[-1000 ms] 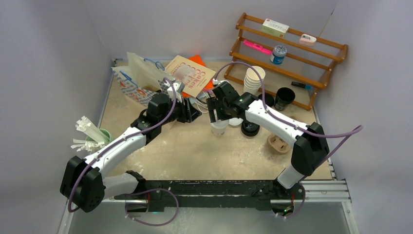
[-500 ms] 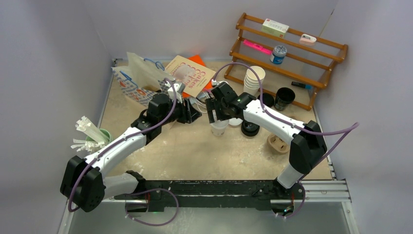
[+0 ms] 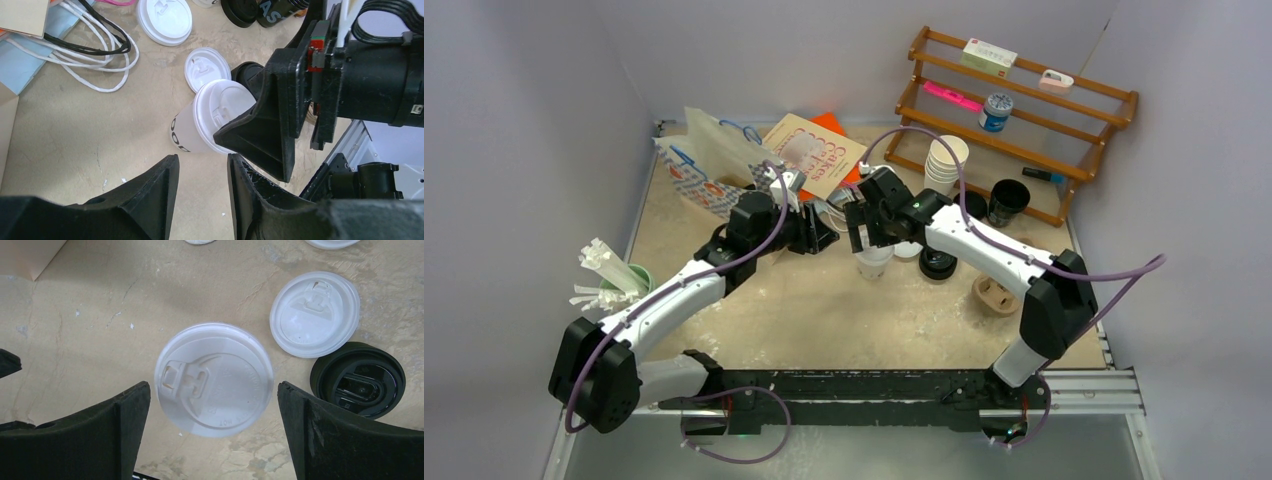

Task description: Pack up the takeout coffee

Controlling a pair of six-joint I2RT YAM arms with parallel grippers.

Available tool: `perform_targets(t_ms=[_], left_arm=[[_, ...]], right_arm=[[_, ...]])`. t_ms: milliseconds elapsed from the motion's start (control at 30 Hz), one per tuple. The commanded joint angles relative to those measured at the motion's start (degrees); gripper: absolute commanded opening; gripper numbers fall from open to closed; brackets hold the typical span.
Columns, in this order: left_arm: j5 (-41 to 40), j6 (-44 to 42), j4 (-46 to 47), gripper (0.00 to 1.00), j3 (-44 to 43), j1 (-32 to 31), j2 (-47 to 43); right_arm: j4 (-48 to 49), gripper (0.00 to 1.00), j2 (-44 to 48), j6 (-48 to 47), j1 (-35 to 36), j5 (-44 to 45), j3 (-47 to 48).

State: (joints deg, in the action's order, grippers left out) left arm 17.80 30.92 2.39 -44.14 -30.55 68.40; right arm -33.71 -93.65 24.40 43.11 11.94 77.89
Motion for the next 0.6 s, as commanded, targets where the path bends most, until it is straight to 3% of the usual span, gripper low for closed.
perform_targets(t_ms=[0, 100, 333, 500, 567], left_arm=[[1.4, 0.5, 1.9, 0.43, 0.9, 0.0, 0.2], [2.2, 1.0, 2.7, 0.40, 1.4, 0.0, 0.8], [5.6, 3.3, 7.4, 0.36, 2.0, -0.1, 4.7], [6.8, 5.0, 9.5, 0.36, 1.7, -0.2, 7.6], [7.2, 6.1, 10.2, 0.36, 1.8, -0.2, 8.5]], right_arm=[[-2.2, 0.99, 3.4, 1.5, 0.3, -0.5, 3.0], [-2.8, 0.95, 4.2, 1.6, 0.2, 0.4, 3.4], [-2.9, 0.75, 5.9, 2.9, -1.5, -1.7, 2.7], [-3.3, 0.91, 5.2, 1.9, -1.6, -2.9, 2.4], [-3.0, 0.93, 5.4, 0.0, -1.6, -2.4, 2.1]])
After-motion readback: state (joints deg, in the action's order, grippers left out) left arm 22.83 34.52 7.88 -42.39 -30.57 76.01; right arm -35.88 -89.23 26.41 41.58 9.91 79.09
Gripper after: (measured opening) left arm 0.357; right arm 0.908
